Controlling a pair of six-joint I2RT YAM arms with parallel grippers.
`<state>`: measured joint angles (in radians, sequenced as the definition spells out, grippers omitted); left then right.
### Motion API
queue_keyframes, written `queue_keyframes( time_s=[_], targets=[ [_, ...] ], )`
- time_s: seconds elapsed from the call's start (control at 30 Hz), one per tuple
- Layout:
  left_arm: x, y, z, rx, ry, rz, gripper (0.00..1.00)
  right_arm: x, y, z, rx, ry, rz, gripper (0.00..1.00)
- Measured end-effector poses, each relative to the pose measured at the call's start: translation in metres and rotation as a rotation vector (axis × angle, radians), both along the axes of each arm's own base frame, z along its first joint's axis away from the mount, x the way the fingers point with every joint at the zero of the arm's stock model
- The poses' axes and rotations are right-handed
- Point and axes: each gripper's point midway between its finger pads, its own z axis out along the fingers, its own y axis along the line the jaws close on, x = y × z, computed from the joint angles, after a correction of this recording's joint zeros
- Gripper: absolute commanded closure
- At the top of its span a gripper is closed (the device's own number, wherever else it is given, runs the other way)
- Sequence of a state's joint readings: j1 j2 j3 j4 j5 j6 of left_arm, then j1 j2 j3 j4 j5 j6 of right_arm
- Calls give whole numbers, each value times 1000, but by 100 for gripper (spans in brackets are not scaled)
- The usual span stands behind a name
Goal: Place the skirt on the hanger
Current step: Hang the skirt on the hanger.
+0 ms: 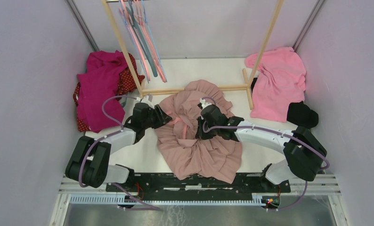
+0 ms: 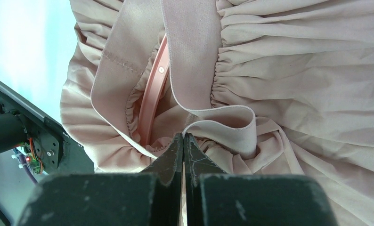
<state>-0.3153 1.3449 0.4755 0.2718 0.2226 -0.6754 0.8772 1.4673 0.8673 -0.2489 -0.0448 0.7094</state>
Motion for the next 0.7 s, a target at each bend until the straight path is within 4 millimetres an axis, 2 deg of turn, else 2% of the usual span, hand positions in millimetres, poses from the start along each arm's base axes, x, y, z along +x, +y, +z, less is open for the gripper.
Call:
queue_keyframes(
  time_s=[0.43, 0.7],
  targets=[
    [-24, 12, -31, 17, 77, 11, 50, 0, 0, 0, 4, 4, 3, 99],
    [-12, 13, -29, 9, 38, 39, 50, 0, 1, 0, 4, 5, 3, 99]
  ],
)
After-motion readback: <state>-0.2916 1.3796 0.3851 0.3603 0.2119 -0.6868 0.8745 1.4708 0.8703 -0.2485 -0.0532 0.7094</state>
